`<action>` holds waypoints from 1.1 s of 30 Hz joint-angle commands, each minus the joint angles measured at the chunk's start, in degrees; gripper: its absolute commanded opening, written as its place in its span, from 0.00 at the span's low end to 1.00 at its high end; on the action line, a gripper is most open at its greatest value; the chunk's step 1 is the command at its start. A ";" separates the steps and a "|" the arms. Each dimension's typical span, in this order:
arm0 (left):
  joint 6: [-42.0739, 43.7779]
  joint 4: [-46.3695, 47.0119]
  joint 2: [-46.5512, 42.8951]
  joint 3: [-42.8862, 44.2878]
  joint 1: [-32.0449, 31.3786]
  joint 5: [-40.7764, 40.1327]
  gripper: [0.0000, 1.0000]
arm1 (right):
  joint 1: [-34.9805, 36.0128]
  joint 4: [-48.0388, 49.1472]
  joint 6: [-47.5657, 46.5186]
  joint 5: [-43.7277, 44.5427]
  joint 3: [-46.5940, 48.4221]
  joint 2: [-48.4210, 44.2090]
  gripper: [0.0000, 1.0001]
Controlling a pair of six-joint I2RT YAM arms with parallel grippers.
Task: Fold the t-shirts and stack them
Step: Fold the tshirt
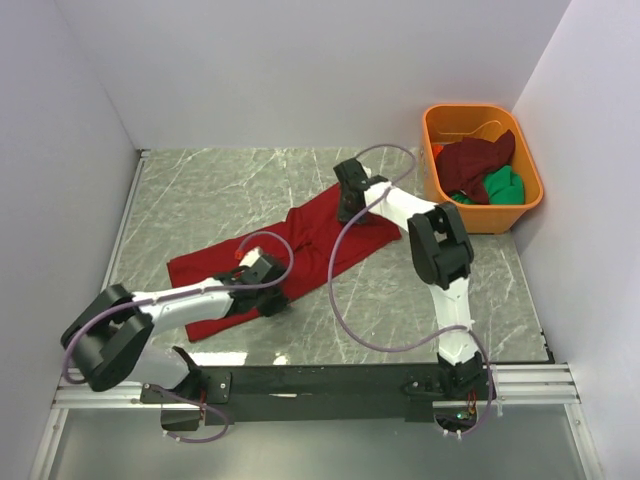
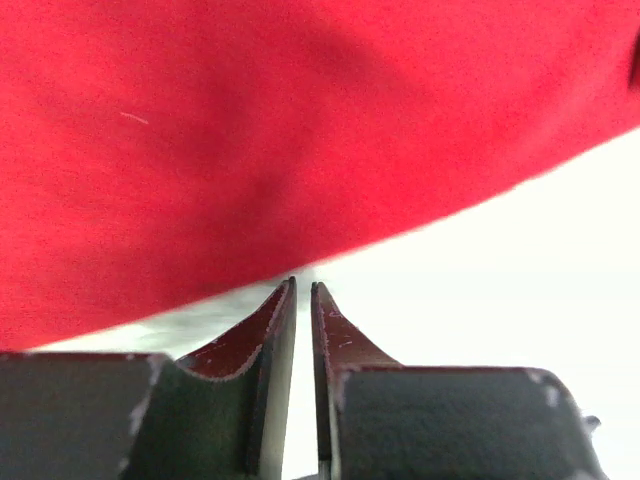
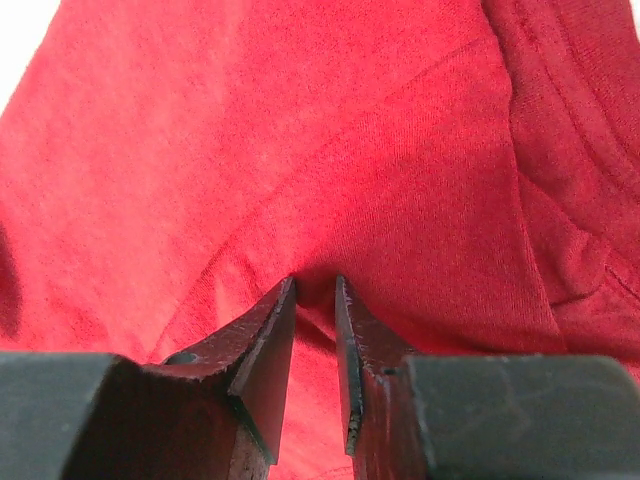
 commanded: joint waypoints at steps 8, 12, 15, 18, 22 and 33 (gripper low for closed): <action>5.54 -0.10 8.41 18.34 -1.33 0.06 0.24 | -2.33 -12.83 -7.01 -3.71 28.77 15.85 0.38; 11.00 -6.19 3.87 20.39 2.18 -5.74 0.30 | -2.68 -10.56 -7.80 -3.27 27.91 11.73 0.65; 14.61 -11.11 0.78 17.67 5.88 -10.65 0.30 | -2.51 -10.47 -6.58 -2.92 26.15 7.16 0.68; 15.06 -13.58 -1.68 13.72 7.29 -14.02 0.29 | -2.24 -9.33 -4.12 -2.13 21.24 1.71 0.68; 14.27 -13.85 -3.71 9.75 7.64 -16.75 0.27 | -0.66 -6.52 -1.22 -0.20 10.89 -4.62 0.68; 16.90 -9.99 5.67 7.37 7.64 -14.91 0.26 | 0.13 -2.91 0.55 0.33 2.76 -4.72 0.68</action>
